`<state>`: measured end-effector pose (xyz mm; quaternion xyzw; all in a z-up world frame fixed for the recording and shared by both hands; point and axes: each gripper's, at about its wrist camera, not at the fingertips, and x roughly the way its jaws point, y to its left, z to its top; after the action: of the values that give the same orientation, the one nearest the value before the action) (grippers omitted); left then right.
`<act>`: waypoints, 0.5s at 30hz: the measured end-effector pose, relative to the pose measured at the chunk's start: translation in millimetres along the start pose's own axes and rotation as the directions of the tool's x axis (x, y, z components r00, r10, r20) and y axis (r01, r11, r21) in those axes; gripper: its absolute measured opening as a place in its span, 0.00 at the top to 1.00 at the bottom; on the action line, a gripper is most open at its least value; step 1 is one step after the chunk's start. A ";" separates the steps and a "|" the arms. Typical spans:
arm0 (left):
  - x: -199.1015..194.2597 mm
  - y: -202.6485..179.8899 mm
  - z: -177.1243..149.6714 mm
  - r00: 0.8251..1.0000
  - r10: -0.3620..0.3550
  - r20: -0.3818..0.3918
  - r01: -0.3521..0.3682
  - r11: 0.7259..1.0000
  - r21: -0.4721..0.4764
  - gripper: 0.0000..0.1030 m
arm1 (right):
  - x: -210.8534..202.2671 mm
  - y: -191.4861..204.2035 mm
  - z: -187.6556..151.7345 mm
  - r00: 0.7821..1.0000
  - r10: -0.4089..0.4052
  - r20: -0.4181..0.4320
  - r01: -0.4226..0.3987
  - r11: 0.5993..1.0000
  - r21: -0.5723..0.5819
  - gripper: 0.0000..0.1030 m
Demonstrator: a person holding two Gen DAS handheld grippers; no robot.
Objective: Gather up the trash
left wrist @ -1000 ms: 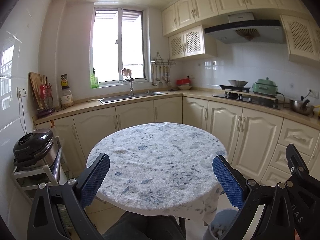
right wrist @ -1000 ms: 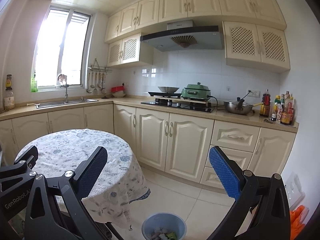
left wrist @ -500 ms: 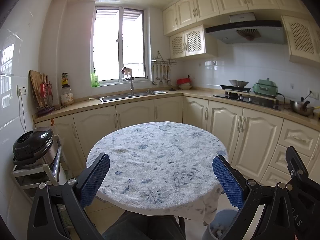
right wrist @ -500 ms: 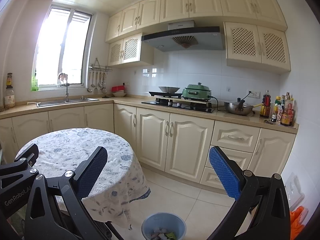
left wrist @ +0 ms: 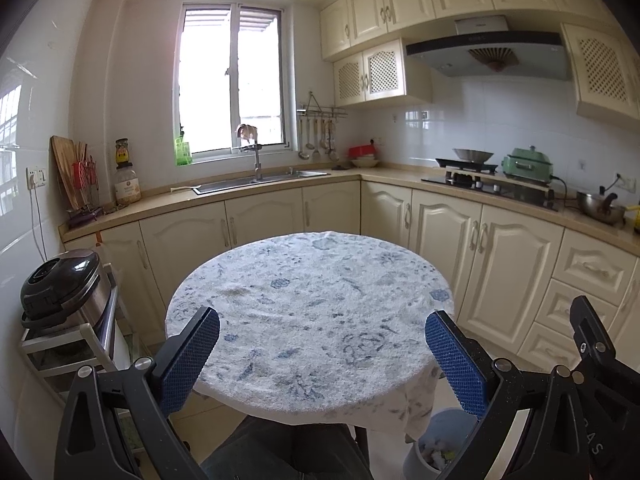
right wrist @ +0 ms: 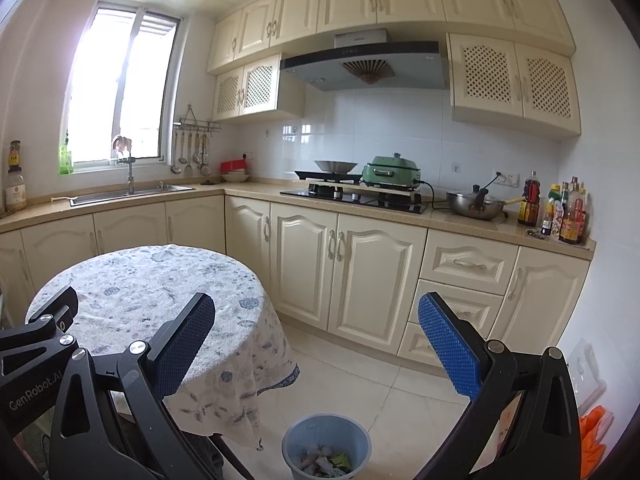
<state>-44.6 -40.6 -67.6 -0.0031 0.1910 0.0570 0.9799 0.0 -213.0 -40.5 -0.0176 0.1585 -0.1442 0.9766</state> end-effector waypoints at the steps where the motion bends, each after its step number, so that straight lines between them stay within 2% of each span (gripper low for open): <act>1: 0.5 -0.6 0.6 1.000 -0.002 -0.001 0.002 1.000 0.001 0.01 | -0.1 0.1 -0.3 1.000 -0.001 -0.002 0.001 1.000 -0.002 0.00; 15: 4.1 -9.5 -0.1 0.998 -0.051 -0.036 0.052 0.998 0.022 0.01 | -1.1 -6.7 -3.6 0.997 -0.054 -0.051 0.054 0.999 -0.001 0.00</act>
<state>-39.8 -49.6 -69.4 0.0020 0.2089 0.0294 0.9775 -3.9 -219.1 -43.0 -0.0180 0.1829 -0.1711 0.9680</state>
